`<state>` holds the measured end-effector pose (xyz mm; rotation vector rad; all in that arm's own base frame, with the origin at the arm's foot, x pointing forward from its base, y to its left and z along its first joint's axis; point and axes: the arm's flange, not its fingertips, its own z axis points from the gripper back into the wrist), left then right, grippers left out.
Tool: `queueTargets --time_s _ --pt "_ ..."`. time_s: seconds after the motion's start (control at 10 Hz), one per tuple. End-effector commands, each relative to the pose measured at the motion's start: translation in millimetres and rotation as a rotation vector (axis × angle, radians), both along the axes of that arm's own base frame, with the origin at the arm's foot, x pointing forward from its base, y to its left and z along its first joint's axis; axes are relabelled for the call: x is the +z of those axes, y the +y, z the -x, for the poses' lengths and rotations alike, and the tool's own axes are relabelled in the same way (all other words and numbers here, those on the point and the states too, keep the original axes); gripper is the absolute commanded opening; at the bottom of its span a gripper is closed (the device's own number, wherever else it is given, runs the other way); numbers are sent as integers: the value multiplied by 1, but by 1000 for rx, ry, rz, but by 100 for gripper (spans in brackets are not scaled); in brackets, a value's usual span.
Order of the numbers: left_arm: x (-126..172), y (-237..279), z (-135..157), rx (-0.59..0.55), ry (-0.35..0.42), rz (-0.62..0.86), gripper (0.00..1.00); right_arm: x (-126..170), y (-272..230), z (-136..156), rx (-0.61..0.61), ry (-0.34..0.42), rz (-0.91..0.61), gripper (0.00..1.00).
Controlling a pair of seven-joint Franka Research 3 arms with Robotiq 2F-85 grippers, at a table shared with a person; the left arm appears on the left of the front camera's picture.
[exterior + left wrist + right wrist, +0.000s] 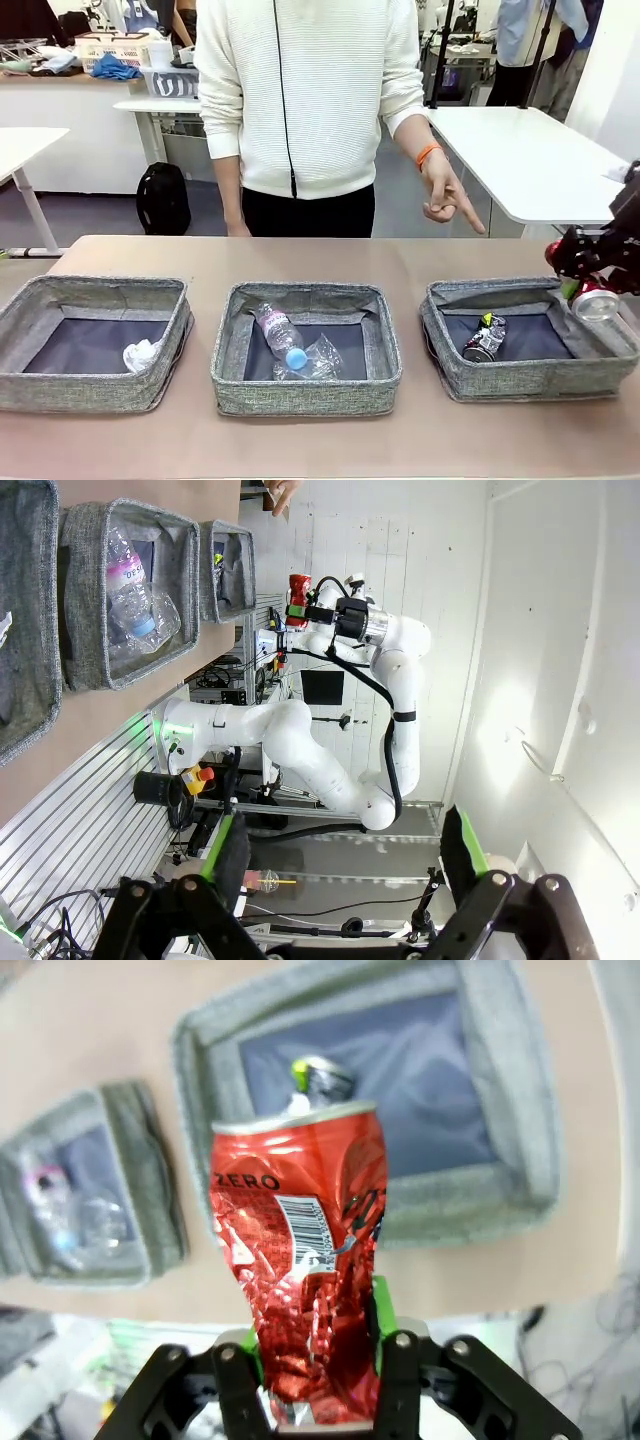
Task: Sort the waste into the appropriate baskets.
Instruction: Place the picked waste into the Fabric basket indicated by the person.
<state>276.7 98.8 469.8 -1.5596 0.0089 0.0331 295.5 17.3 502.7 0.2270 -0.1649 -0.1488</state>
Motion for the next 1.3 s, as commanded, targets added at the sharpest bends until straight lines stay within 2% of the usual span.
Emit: queueTargets --time_s 0.0,0.2,0.4,0.9,1.0,1.1,1.2 --pt "2 0 2 -4 -22 18 100 14 -7 -37 206 -78 -74 37" --pt "2 0 2 -4 -22 18 100 7 -10 -48 239 -83 -87 37" --pt "2 0 2 -4 -22 18 100 1 -13 -53 231 -54 -63 37" --pt "2 0 2 -4 -22 18 100 -12 -20 -56 147 -59 13 37" --pt "2 0 2 -4 -22 18 100 -12 -21 -55 135 -87 -3 78" --pt "2 0 2 -4 -22 18 100 -11 -21 -55 139 -88 -4 94" --pt "2 0 2 -4 -22 18 100 -11 -22 -55 136 -92 -8 100"
